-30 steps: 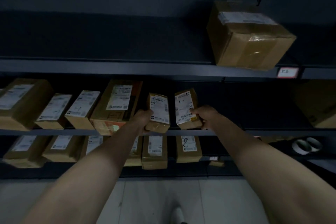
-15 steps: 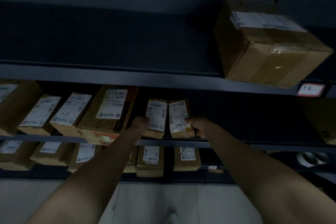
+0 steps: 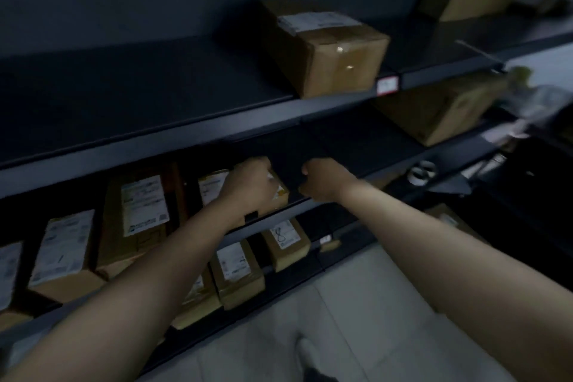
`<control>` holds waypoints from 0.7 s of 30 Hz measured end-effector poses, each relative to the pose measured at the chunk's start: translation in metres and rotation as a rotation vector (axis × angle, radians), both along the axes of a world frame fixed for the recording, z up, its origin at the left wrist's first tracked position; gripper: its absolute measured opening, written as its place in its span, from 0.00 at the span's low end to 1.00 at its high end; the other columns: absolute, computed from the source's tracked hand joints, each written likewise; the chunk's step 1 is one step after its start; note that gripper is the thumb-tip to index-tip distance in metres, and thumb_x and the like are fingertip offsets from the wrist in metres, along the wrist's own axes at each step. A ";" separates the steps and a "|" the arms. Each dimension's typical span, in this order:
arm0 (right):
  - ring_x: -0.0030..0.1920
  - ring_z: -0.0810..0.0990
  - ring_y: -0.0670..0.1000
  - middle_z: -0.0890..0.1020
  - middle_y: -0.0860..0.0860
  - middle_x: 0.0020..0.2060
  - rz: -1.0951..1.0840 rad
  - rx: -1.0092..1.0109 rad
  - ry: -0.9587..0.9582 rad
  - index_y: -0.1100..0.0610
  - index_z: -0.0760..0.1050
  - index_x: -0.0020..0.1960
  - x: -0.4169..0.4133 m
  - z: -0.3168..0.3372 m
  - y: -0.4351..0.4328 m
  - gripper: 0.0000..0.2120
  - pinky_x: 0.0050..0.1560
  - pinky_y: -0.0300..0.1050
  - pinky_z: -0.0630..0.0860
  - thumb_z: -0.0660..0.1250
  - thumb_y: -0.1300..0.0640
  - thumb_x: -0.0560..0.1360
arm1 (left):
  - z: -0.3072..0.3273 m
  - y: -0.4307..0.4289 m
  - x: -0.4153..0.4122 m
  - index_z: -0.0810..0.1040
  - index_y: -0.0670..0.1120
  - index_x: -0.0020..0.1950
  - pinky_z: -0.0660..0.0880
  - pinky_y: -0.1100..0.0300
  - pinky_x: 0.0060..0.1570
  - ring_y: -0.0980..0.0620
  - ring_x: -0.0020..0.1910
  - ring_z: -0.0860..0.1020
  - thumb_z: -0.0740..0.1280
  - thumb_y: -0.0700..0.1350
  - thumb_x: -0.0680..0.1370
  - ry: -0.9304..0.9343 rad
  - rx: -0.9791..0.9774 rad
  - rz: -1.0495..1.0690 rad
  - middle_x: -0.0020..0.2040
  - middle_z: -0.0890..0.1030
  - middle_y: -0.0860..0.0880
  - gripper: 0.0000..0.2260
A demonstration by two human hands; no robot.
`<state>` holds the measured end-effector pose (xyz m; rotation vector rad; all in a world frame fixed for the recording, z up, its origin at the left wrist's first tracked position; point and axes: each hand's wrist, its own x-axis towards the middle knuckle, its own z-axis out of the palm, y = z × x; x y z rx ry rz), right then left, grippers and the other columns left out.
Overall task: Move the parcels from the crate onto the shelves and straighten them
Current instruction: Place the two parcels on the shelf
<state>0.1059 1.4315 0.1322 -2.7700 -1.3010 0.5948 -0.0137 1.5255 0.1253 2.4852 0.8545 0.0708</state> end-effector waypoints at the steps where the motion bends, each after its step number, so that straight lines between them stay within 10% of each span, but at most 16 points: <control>1: 0.62 0.73 0.58 0.75 0.58 0.63 -0.026 -0.007 -0.078 0.58 0.70 0.69 -0.005 0.012 -0.017 0.20 0.59 0.50 0.73 0.63 0.55 0.78 | 0.012 -0.015 0.004 0.71 0.42 0.67 0.73 0.54 0.57 0.45 0.60 0.74 0.61 0.44 0.80 -0.027 0.047 -0.108 0.63 0.74 0.43 0.17; 9: 0.63 0.70 0.61 0.74 0.59 0.61 -0.377 0.058 -0.671 0.59 0.70 0.63 -0.034 0.092 -0.201 0.17 0.60 0.54 0.66 0.63 0.54 0.77 | 0.095 -0.154 0.046 0.74 0.45 0.63 0.68 0.47 0.59 0.42 0.58 0.74 0.62 0.47 0.78 -0.364 0.564 -0.684 0.60 0.76 0.44 0.15; 21: 0.63 0.70 0.59 0.74 0.58 0.60 -0.972 -0.135 -0.833 0.59 0.70 0.63 -0.079 0.132 -0.516 0.17 0.65 0.53 0.65 0.64 0.53 0.78 | 0.139 -0.476 0.091 0.75 0.44 0.62 0.65 0.46 0.62 0.41 0.59 0.74 0.63 0.44 0.77 -0.767 0.639 -1.252 0.58 0.78 0.43 0.14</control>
